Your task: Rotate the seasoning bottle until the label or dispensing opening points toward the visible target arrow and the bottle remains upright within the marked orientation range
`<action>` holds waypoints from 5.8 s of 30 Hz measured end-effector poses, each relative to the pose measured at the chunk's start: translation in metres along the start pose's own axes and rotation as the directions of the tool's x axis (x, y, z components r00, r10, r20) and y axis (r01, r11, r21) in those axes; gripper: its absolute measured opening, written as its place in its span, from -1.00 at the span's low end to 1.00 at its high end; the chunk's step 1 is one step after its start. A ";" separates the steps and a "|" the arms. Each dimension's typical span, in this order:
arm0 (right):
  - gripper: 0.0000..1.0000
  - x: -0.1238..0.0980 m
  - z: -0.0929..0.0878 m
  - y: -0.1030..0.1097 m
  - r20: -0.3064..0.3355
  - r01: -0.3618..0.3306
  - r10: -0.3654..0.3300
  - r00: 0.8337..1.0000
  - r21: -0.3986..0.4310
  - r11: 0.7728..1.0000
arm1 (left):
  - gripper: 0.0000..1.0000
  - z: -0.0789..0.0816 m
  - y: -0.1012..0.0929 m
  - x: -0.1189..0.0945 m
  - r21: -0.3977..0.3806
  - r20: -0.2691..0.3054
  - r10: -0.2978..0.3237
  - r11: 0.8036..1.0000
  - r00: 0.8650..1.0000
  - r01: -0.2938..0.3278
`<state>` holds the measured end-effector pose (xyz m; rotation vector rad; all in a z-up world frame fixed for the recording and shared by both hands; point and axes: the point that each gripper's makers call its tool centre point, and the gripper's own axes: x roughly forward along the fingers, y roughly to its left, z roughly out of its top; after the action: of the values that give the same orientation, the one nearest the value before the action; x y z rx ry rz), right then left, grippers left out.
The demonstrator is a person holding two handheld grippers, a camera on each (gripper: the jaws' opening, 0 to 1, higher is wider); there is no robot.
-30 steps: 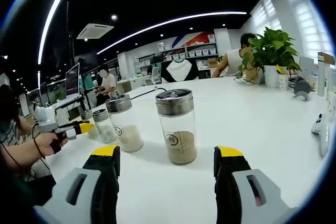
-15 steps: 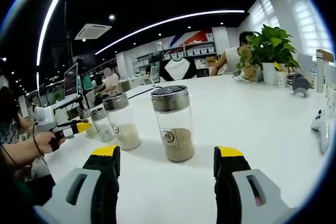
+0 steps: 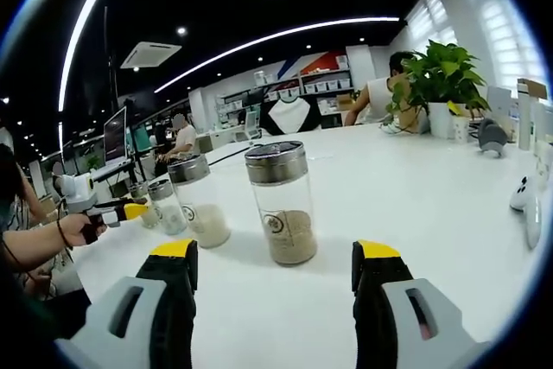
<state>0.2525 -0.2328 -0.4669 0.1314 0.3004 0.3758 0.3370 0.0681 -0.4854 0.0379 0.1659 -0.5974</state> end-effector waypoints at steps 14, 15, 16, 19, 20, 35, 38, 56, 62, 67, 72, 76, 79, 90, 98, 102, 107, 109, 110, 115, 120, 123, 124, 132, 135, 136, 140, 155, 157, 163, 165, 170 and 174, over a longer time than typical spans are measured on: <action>0.47 -0.001 -0.003 0.003 -0.005 -0.004 0.004 1.000 -0.011 1.000 | -0.36 0.000 -0.003 0.001 0.017 -0.003 -0.124 0.992 0.992 0.124; 0.47 -0.001 -0.002 0.003 -0.004 -0.004 0.004 1.000 -0.010 1.000 | -0.36 0.000 -0.003 0.001 0.018 -0.003 -0.133 0.991 0.991 0.133; 0.46 -0.001 -0.002 0.003 -0.004 -0.003 0.003 1.000 -0.011 1.000 | -0.36 0.000 -0.003 0.001 0.021 -0.003 -0.145 0.989 0.989 0.145; 0.46 -0.003 -0.002 0.002 -0.002 0.000 0.000 1.000 -0.015 1.000 | -0.36 0.000 -0.003 0.001 0.023 0.001 -0.182 0.983 0.983 0.182; 0.46 -0.003 0.000 0.003 0.011 -0.006 0.006 1.000 -0.018 1.000 | -0.36 0.000 -0.002 0.001 0.023 0.005 -0.194 0.981 0.981 0.194; 0.47 -0.003 -0.001 0.006 0.001 -0.013 0.013 1.000 -0.037 0.999 | -0.36 0.001 -0.004 -0.001 0.049 -0.001 -0.313 0.949 0.950 0.312; 0.47 -0.003 -0.001 0.006 0.000 -0.015 0.015 1.000 -0.038 0.999 | -0.36 0.001 -0.005 -0.001 0.053 -0.006 -0.331 0.942 0.944 0.331; 0.47 -0.003 -0.002 0.003 -0.008 -0.012 0.011 1.000 -0.041 0.999 | -0.31 0.001 -0.010 -0.002 0.076 -0.004 -0.350 0.934 0.937 0.349; 0.47 -0.003 -0.002 0.002 -0.011 -0.010 0.009 1.000 -0.048 0.999 | -0.15 -0.002 -0.003 -0.004 0.069 -0.020 -0.293 0.953 0.956 0.294; 0.47 -0.003 0.000 0.001 -0.008 -0.007 0.007 1.000 -0.049 0.999 | -0.02 0.001 0.006 -0.011 0.054 -0.019 -0.191 0.980 0.981 0.192; 0.47 -0.002 0.001 0.002 -0.006 -0.010 0.010 1.000 -0.055 0.998 | -0.01 0.008 0.004 -0.020 0.061 -0.009 -0.116 0.991 0.993 0.117; 0.47 -0.001 0.000 0.003 -0.006 -0.013 0.013 1.000 -0.053 0.999 | 0.01 0.011 0.004 -0.025 0.039 0.008 -0.056 0.998 0.998 0.056; 0.47 0.000 0.000 0.004 -0.007 -0.016 0.016 1.000 -0.050 0.999 | 0.00 0.010 0.003 -0.027 0.061 -0.001 0.003 0.998 1.000 -0.003; 0.46 0.000 0.003 0.003 -0.006 -0.013 0.013 1.000 -0.050 0.999 | 0.01 0.009 -0.004 -0.023 -0.029 0.023 0.143 0.989 0.989 -0.142; 0.46 0.001 0.004 0.003 -0.007 -0.015 0.014 1.000 -0.054 0.998 | 0.00 0.009 -0.001 -0.023 -0.049 0.040 0.263 0.964 0.964 -0.261; 0.46 0.001 0.003 0.003 -0.009 -0.014 0.013 1.000 -0.050 0.999 | -0.05 0.009 -0.001 -0.019 -0.063 0.024 0.287 0.956 0.958 -0.285; 0.46 0.001 0.003 0.002 -0.009 -0.008 0.008 1.000 -0.049 0.999 | -0.06 0.007 -0.001 -0.013 -0.075 0.015 0.330 0.942 0.944 -0.328; 0.46 0.001 0.001 0.002 -0.010 -0.005 0.005 1.000 -0.044 0.999 | -0.07 0.008 0.001 -0.012 -0.062 0.016 0.358 0.932 0.934 -0.356; 0.46 0.001 0.001 0.002 -0.011 -0.005 0.005 1.000 -0.044 0.999 | -0.07 0.008 0.002 -0.012 -0.069 0.017 0.368 0.928 0.930 -0.366; 0.45 0.000 0.000 0.002 -0.003 0.005 -0.005 1.000 -0.042 0.999 | -0.07 0.005 0.000 -0.005 -0.093 0.008 0.382 0.921 0.924 -0.379; 0.45 -0.002 0.001 0.001 -0.004 0.008 -0.008 1.000 -0.041 0.999 | -0.14 0.005 0.000 -0.004 -0.091 0.012 0.391 0.917 0.920 -0.389; 0.45 -0.002 0.000 0.001 -0.004 0.009 -0.009 1.000 -0.037 0.999 | -0.21 0.005 0.001 -0.004 -0.103 0.019 0.396 0.914 0.918 -0.392; 0.45 -0.002 0.000 0.001 -0.005 0.009 -0.009 1.000 -0.038 0.999 | -0.24 0.005 0.001 -0.004 -0.103 0.021 0.397 0.914 0.918 -0.393; 0.45 -0.003 0.003 0.002 0.003 0.013 -0.013 1.000 -0.042 0.999 | -0.34 0.003 0.003 -0.005 -0.077 0.014 0.408 0.911 0.913 -0.405; 0.45 -0.003 0.003 0.001 0.005 0.014 -0.014 1.000 -0.037 0.999 | -0.34 0.003 0.004 -0.005 -0.077 0.012 0.404 0.912 0.914 -0.402; 0.45 -0.003 0.003 0.002 0.004 0.014 -0.014 1.000 -0.037 0.999 | -0.35 0.003 0.004 -0.005 -0.076 0.012 0.403 0.913 0.915 -0.401; 0.45 -0.003 0.001 0.004 0.000 0.008 -0.008 1.000 -0.038 0.999 | -0.35 0.003 0.004 -0.004 -0.073 0.011 0.396 0.916 0.918 -0.394; 0.45 -0.003 0.001 0.005 0.002 0.004 -0.004 1.000 -0.034 0.999 | -0.35 0.003 0.004 -0.002 -0.073 0.011 0.363 0.930 0.932 -0.361; 0.45 -0.003 0.001 0.004 0.001 0.004 -0.004 1.000 -0.035 0.999 | -0.35 0.004 0.003 -0.002 -0.070 0.012 0.355 0.933 0.935 -0.353; 0.45 -0.002 0.001 0.005 0.001 0.002 -0.002 1.000 -0.035 0.999 | -0.36 0.004 0.002 -0.002 -0.066 0.020 0.336 0.940 0.942 -0.334; 0.45 -0.002 0.000 0.005 -0.001 0.000 0.000 1.000 -0.030 1.000 | -0.36 0.004 0.002 -0.002 -0.064 0.023 0.330 0.942 0.944 -0.328; 0.45 -0.001 -0.001 0.006 -0.003 -0.001 0.001 1.000 -0.028 1.000 | -0.36 0.004 0.002 -0.002 -0.058 0.023 0.305 0.951 0.952 -0.303; 0.44 -0.002 0.000 0.006 -0.001 -0.003 0.003 1.000 -0.022 1.000 | -0.36 0.004 0.002 -0.002 -0.055 0.026 0.275 0.960 0.961 -0.274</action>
<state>0.2492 -0.2283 -0.4653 0.1098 0.2971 0.3818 0.3368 0.0709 -0.4810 0.0015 0.1400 -0.3159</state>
